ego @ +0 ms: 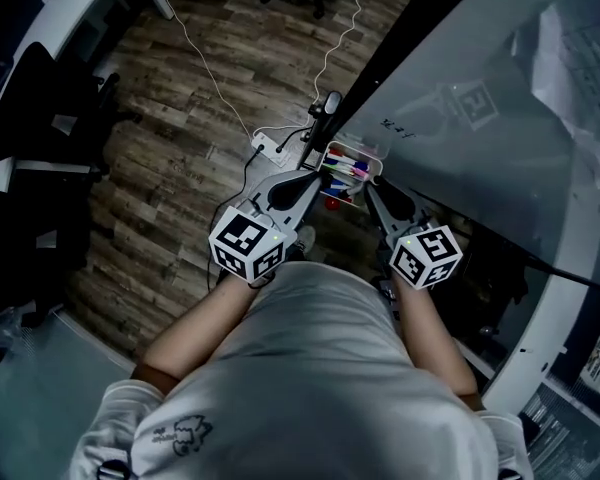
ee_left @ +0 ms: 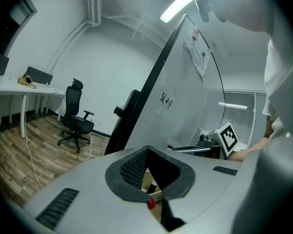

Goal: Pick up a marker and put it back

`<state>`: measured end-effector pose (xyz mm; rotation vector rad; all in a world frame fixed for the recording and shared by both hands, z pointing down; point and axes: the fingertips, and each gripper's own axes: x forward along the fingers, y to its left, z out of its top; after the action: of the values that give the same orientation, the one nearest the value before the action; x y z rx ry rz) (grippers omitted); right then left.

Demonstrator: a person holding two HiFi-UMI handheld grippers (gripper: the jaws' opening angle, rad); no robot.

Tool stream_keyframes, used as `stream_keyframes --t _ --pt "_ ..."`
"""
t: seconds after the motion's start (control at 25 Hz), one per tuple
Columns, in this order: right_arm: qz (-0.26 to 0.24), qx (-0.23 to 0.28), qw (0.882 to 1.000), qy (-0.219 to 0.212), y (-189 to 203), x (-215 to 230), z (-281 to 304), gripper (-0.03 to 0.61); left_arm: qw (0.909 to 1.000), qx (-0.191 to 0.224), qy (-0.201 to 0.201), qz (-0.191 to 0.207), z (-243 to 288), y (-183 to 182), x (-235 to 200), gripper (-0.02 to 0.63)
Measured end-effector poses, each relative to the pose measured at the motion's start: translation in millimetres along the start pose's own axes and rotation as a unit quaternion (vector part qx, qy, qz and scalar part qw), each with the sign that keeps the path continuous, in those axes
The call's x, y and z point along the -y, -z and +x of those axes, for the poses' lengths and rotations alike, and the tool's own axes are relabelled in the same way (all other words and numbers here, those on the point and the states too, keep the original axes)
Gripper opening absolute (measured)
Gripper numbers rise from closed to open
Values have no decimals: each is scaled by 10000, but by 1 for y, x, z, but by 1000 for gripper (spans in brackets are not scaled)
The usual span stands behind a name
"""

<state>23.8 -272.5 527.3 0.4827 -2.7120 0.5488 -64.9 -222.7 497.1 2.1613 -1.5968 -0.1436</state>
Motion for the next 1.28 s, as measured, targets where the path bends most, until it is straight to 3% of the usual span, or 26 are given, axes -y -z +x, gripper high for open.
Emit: stream_keyframes --t 1.28 --pt "52 -366 9993 72 29 8 7 78 9993 -194 -34 -308 -5 30 -1 5"
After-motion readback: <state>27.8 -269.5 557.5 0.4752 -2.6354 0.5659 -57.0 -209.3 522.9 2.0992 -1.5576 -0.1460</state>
